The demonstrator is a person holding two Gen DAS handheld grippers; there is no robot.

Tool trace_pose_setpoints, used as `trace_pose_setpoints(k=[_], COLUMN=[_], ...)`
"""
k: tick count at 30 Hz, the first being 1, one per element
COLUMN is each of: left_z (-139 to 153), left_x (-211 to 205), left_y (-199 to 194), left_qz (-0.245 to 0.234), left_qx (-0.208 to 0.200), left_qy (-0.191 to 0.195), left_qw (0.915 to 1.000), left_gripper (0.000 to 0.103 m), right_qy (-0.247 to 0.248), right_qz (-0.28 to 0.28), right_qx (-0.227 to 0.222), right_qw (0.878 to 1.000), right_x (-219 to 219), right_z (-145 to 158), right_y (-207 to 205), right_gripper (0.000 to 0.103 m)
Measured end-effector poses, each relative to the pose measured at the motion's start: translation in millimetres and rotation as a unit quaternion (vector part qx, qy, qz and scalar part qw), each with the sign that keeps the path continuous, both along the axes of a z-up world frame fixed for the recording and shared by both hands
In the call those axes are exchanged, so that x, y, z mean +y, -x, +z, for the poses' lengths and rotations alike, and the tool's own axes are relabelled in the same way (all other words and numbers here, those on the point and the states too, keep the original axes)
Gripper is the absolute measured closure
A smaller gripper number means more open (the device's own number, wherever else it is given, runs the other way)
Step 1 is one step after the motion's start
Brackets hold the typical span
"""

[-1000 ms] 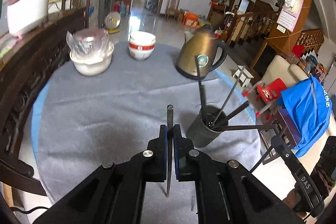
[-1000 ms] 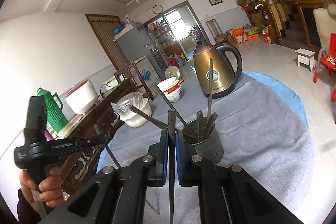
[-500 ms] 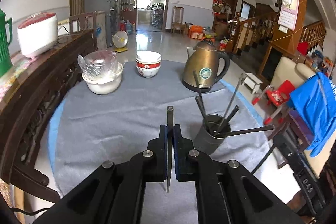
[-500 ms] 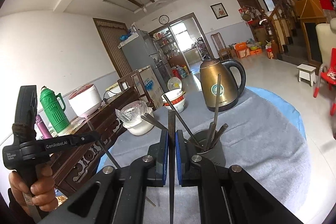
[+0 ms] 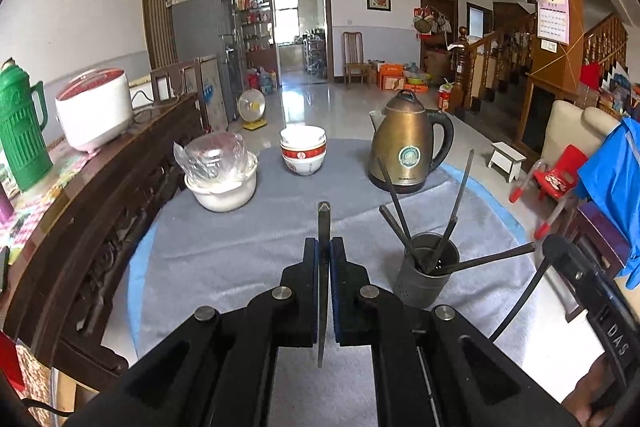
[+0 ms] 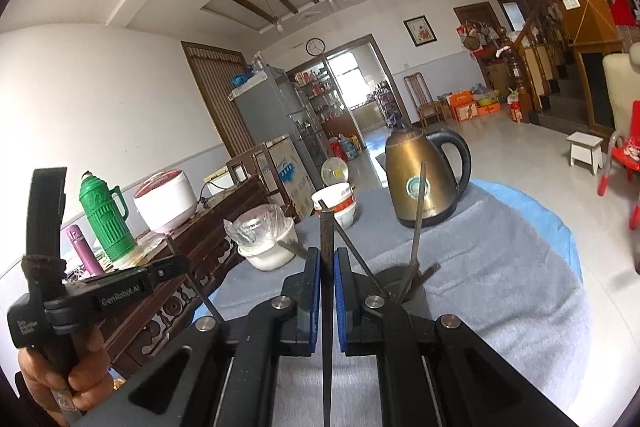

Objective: Organize utensils
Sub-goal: 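Lift both held chopsticks and carry them above the gray cup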

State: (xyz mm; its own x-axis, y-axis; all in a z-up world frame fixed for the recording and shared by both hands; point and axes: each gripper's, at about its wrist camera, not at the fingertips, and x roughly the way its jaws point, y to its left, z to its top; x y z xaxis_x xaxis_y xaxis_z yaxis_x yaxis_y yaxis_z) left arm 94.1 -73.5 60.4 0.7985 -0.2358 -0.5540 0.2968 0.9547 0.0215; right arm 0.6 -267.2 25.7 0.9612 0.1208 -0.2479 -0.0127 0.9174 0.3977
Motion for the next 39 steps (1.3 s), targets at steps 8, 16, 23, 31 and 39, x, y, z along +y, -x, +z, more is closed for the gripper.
trace_pose_setpoints(k=[8,16,23,31,39], left_z=[9.8,13.5,18.1,20.8,45.3], left_x=[-7.9,-17.7,-23.7,-30.1,-25.3], left_y=[2.8,6.0,5.9,4.0,-0.2], left_qz=[-0.005,-0.018,-0.022,-0.029,-0.053], left_qx=[-0.012,-0.013,-0.018,-0.017,-0.027], left_qy=[-0.002,-0.003,-0.005,-0.004,0.055], left_qw=[0.9999,0.9997,0.9996,0.9994,0.9967], left_gripper=[0.097,0.097,0.097,0.097,0.097], right_qy=[-0.009,-0.017,-0.023,-0.027,-0.032], right_qz=[-0.005,-0.014,-0.022,-0.03,-0.058], right_qx=[-0.026,-0.035,-0.041,-0.047,-0.074], right_qw=[1.0,0.999,0.999,0.998,0.995], right_x=[-12.3,-19.9,-29.6,-39.1,-55.3], right_z=[19.3,20.2,21.7,23.8,35.9], right_y=[0.2,2.9,4.5,5.6,10.6], right_gripper=[0.096,0.096,0.096,0.096,0.096])
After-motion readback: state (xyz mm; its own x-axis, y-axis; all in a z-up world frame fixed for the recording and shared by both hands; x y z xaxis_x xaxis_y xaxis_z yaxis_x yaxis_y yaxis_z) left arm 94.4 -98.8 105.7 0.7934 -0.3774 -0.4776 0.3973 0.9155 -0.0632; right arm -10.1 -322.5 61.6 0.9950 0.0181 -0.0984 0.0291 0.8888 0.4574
